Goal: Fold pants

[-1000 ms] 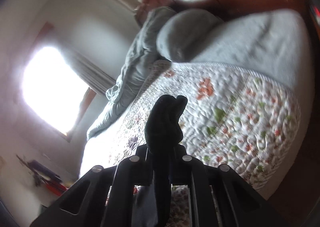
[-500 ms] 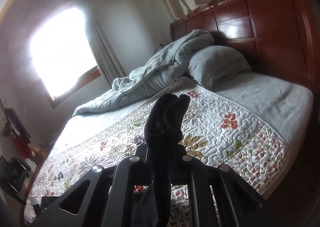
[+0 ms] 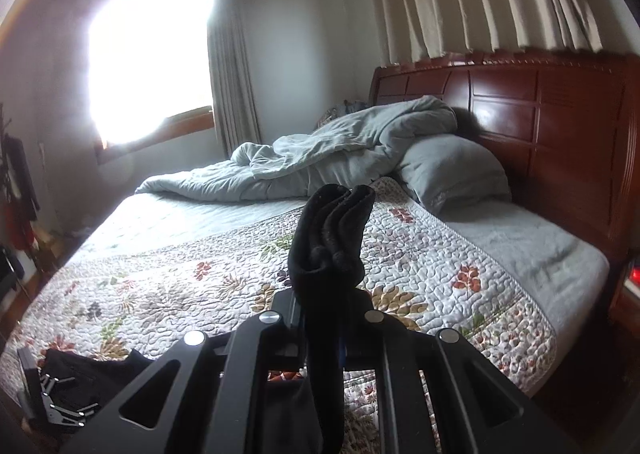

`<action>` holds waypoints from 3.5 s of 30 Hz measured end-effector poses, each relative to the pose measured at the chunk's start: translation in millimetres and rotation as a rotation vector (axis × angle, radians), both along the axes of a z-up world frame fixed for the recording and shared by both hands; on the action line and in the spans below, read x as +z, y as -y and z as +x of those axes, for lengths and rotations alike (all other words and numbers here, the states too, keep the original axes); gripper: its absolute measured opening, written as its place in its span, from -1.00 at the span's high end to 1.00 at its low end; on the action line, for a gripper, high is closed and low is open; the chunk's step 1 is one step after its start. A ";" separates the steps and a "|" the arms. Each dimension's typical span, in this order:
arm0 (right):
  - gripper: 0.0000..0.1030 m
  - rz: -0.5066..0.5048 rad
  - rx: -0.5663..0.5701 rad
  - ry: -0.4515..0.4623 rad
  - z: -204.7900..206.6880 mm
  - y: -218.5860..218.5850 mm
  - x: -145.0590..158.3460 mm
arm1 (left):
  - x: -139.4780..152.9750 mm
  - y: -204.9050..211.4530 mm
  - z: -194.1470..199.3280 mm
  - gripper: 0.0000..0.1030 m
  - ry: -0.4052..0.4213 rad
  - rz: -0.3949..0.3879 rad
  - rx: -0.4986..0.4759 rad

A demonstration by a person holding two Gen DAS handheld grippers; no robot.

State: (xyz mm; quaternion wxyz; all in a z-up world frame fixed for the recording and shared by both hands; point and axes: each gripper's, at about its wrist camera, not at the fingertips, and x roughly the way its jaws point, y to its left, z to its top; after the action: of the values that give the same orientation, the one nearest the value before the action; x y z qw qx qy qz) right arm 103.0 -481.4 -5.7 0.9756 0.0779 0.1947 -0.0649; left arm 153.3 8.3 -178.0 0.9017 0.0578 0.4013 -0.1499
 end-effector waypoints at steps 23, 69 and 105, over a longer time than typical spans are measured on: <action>0.80 -0.170 0.094 -0.014 17.9 -88.1 0.3 | 0.6 -30.6 -1.3 -0.94 0.003 -0.053 0.026; 0.80 -0.417 0.280 -0.180 44.6 -207.7 -65.3 | -3.1 -71.1 -0.7 -0.94 0.024 -0.214 0.077; 0.80 -0.661 0.434 -0.277 41.4 -278.4 -149.0 | -8.3 -73.4 5.5 -0.94 0.002 -0.232 0.079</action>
State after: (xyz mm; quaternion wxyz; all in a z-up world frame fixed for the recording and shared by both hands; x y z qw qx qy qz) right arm 144.5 -203.0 -154.8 0.9036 -0.2919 0.3048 0.0733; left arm 158.8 81.7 -186.3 0.9079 -0.0627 0.3823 -0.1599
